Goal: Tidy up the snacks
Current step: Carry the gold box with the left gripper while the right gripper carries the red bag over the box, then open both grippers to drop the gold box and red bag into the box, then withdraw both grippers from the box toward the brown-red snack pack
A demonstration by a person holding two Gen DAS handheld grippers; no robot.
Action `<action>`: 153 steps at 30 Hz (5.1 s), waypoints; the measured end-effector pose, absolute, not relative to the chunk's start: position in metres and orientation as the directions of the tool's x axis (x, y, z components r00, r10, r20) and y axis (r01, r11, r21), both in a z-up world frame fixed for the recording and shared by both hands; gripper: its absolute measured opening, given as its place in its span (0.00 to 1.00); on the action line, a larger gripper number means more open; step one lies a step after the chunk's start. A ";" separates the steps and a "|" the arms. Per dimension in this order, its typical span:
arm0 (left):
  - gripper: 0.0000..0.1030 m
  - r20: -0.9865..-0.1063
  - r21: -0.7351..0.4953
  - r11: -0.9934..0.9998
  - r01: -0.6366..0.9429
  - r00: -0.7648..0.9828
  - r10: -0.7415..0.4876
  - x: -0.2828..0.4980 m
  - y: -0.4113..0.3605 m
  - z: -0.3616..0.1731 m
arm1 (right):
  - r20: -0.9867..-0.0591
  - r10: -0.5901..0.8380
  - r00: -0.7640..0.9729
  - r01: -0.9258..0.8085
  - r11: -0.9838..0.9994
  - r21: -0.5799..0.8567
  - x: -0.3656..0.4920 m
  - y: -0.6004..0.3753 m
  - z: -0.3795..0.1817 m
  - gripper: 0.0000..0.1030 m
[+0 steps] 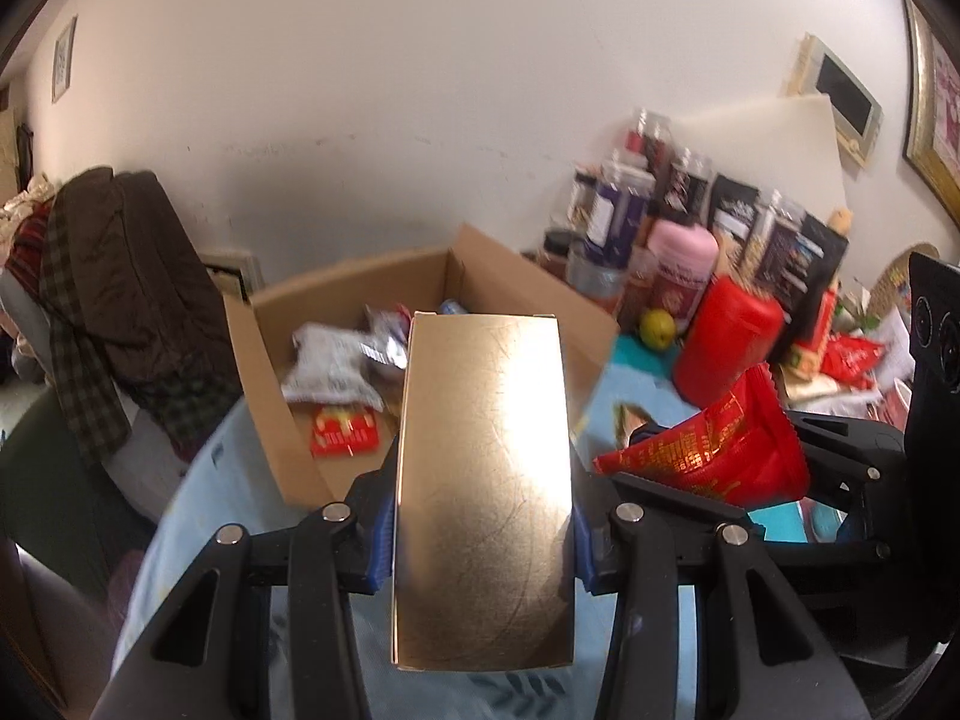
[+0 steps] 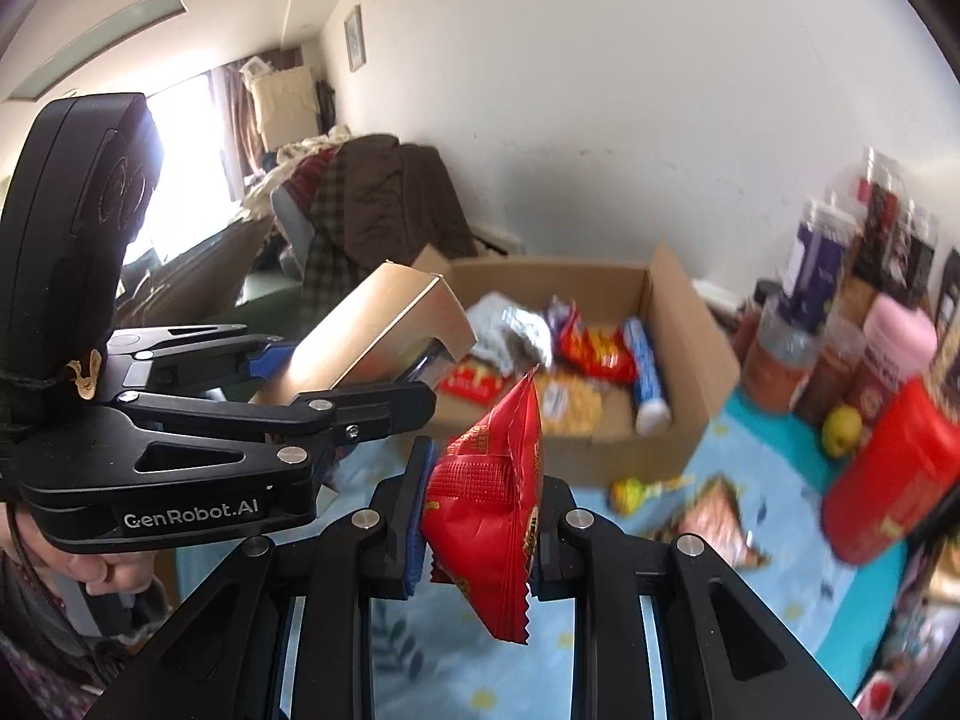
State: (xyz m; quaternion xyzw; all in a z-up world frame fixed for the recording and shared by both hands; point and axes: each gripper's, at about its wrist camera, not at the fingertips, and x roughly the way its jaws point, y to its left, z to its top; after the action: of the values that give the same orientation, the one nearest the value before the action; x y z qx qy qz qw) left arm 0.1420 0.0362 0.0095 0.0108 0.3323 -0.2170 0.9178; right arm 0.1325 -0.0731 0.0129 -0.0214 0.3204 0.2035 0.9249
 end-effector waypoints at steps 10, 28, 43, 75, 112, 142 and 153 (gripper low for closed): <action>0.43 -0.566 -0.091 0.917 0.387 0.738 -0.368 0.210 0.040 0.034 | -0.552 0.351 0.756 -0.388 0.920 0.052 0.204 -0.075 0.037 0.24; 0.43 -0.604 -0.045 0.951 0.306 0.750 -0.270 0.301 0.030 0.015 | -0.597 0.319 0.736 -0.362 0.931 0.051 0.308 -0.090 0.018 0.24; 0.43 -0.728 -0.001 0.959 0.285 0.657 -0.196 0.352 0.020 -0.027 | -0.721 0.310 0.620 -0.370 0.926 0.079 0.352 -0.087 -0.020 0.24; 0.60 -0.834 0.079 0.975 0.206 0.549 -0.048 0.364 0.025 -0.056 | -0.883 0.163 0.440 -0.359 0.933 -0.006 0.367 -0.071 -0.055 0.42; 0.61 -0.571 0.015 0.961 0.277 0.791 -0.219 0.198 0.022 0.122 | -0.540 0.121 0.833 -0.208 0.973 -0.103 0.196 -0.102 0.136 0.66; 0.61 -0.550 0.044 0.906 0.422 0.767 -0.330 0.073 -0.002 0.072 | -0.495 0.028 0.868 -0.079 0.993 -0.084 0.050 -0.117 0.075 0.81; 0.61 -0.652 -0.015 0.877 0.480 0.660 -0.373 0.072 -0.024 0.017 | -0.571 0.028 0.821 -0.032 0.999 0.003 0.035 -0.138 0.026 0.81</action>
State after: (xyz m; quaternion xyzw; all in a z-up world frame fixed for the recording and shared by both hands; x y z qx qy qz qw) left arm 0.0720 -0.0244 0.0167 0.0794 0.3387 -0.2349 0.9076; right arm 0.0346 -0.1376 0.0257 -0.0032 0.2991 0.0156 0.9541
